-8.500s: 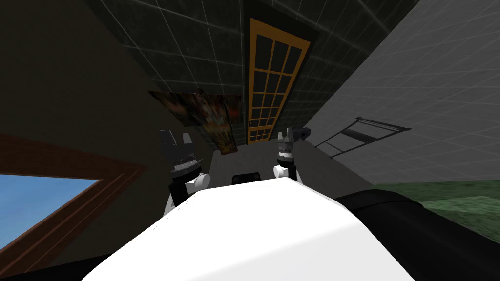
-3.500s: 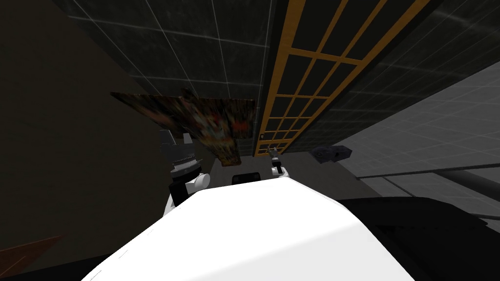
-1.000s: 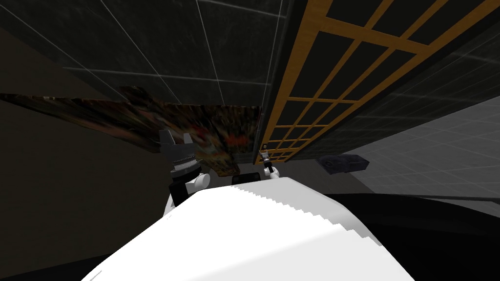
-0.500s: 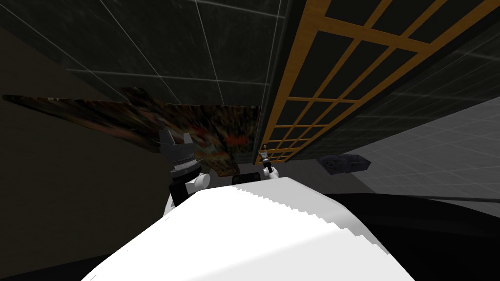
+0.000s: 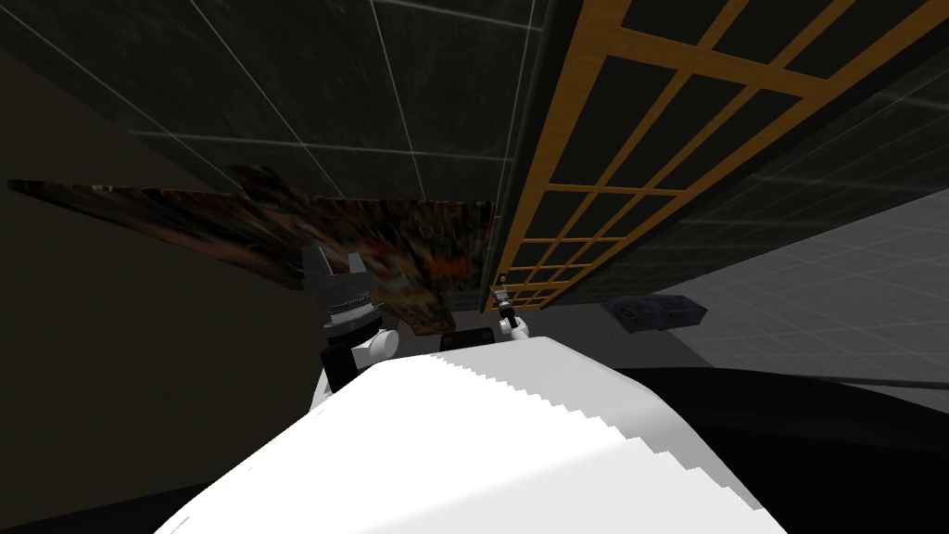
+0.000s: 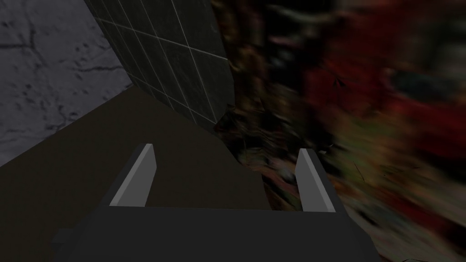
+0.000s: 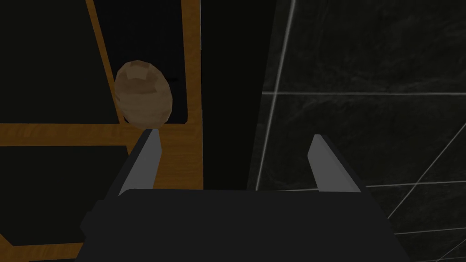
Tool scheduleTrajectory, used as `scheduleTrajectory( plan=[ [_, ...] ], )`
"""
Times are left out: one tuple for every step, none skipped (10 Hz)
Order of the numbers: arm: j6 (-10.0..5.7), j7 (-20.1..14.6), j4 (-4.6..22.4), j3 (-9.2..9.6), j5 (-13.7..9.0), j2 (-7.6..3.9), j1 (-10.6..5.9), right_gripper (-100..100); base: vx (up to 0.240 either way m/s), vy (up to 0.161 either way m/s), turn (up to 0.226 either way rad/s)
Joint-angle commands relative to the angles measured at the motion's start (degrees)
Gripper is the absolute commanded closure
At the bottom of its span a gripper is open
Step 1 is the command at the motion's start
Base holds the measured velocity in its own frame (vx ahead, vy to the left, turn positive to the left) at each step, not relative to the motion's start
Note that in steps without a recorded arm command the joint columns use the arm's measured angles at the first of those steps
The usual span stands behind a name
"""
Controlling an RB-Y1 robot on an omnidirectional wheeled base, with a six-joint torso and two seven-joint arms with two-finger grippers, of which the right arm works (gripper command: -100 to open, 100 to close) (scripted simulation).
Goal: Pull the door open
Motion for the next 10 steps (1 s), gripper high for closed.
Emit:
scheduleTrajectory(
  plan=[
    [-0.17,-0.3,0.2,-0.23,-0.2,-1.12,0.11,-100,-0.115,0.049,0.125],
    [-0.28,-0.6,0.3,-0.37,-0.3,-1.71,0.19,-100,-0.175,0.039,0.152],
    [-0.48,-0.9,0.5,-0.63,-0.6,-2.67,0.32,-100,-0.178,0.036,0.129],
    [-0.72,-1.4,0.7,-0.94,-0.8,-3.68,0.47,-100,-0.155,0.047,0.139],
    [-0.99,-1.9,1.0,-1.28,-1.2,-4.67,0.65,-100,-0.113,0.026,0.149],
    [-0.99,-1.9,1.0,-1.28,-1.2,-4.67,0.65,-100,-0.067,0.008,0.045],
    [-1.50,-2.9,1.5,-1.92,-1.7,-6.22,0.96,-100,-0.054,0.006,0.150],
    [-1.50,-2.9,1.5,-1.92,-1.7,-6.22,0.96,-100,-0.032,-0.004,0.082],
    [-2.03,-3.9,2.0,-2.60,-2.3,-7.57,1.30,-100,0.002,-0.008,0.135],
    [-2.03,-3.9,2.0,-2.60,-2.3,-7.57,1.30,-100,0.018,-0.014,0.096]
  ],
)
